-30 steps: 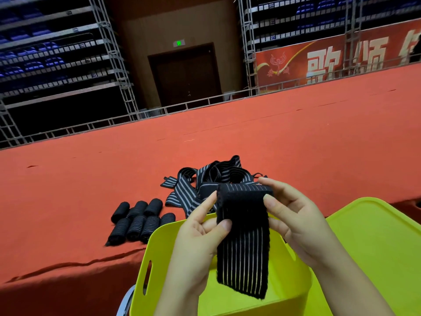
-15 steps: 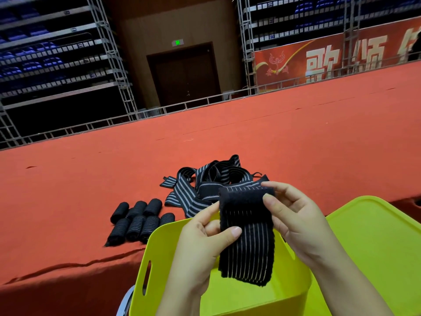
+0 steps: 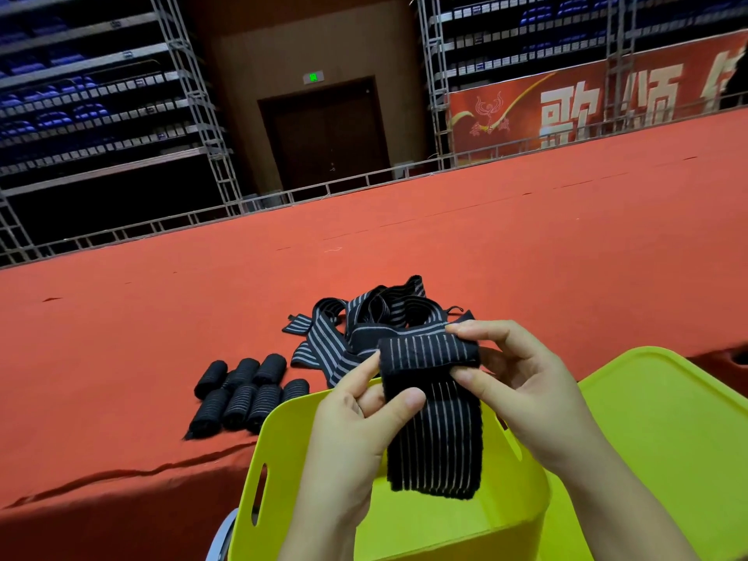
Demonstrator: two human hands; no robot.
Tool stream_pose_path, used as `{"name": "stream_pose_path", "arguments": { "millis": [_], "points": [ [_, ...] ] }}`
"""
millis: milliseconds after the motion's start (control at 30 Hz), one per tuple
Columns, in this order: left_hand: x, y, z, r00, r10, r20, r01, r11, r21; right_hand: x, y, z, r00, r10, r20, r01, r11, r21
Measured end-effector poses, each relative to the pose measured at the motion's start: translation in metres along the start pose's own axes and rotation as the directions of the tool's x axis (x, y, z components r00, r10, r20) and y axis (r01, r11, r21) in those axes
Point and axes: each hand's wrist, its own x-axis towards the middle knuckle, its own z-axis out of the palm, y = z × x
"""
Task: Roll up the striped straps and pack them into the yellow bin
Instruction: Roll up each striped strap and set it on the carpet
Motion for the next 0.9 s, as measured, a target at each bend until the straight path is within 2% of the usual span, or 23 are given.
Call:
{"name": "stream_pose_path", "arguments": {
  "millis": [100, 200, 300, 400, 467, 633, 900],
  "points": [
    [0.001, 0.0, 0.001, 0.999, 0.002, -0.049, -0.003, 0.999, -0.033, 0.0, -0.001, 0.001, 1.0, -0.001, 0.025, 0.001, 1.0, -0.004],
    [0.0, -0.001, -0.001, 0.998, -0.017, -0.054, 0.014, 0.999, -0.046, -0.001, 0.0, 0.0, 0.997, 0.06, 0.043, -0.06, 0.998, 0.009],
    [-0.002, -0.002, -0.002, 0.999, -0.03, -0.042, 0.027, 0.998, -0.056, -0.002, 0.002, -0.001, 0.977, 0.178, 0.121, -0.187, 0.98, 0.072],
    [-0.002, -0.004, -0.003, 0.998, -0.021, -0.056, 0.018, 0.998, -0.053, -0.002, 0.004, -0.001, 0.934, 0.317, 0.166, -0.346, 0.918, 0.194],
    [-0.001, -0.005, -0.003, 0.997, -0.018, -0.07, 0.015, 0.999, -0.046, -0.001, 0.004, -0.002, 0.916, 0.358, 0.178, -0.39, 0.9, 0.195],
    [-0.003, -0.004, -0.005, 0.998, -0.048, -0.028, 0.048, 0.999, 0.0, -0.003, 0.0, -0.003, 0.939, 0.332, 0.087, -0.335, 0.942, 0.023],
    [-0.007, -0.001, -0.004, 0.99, -0.14, 0.017, 0.14, 0.99, -0.004, -0.002, -0.007, -0.006, 0.973, 0.217, 0.073, -0.222, 0.973, 0.068]
  ]
}}
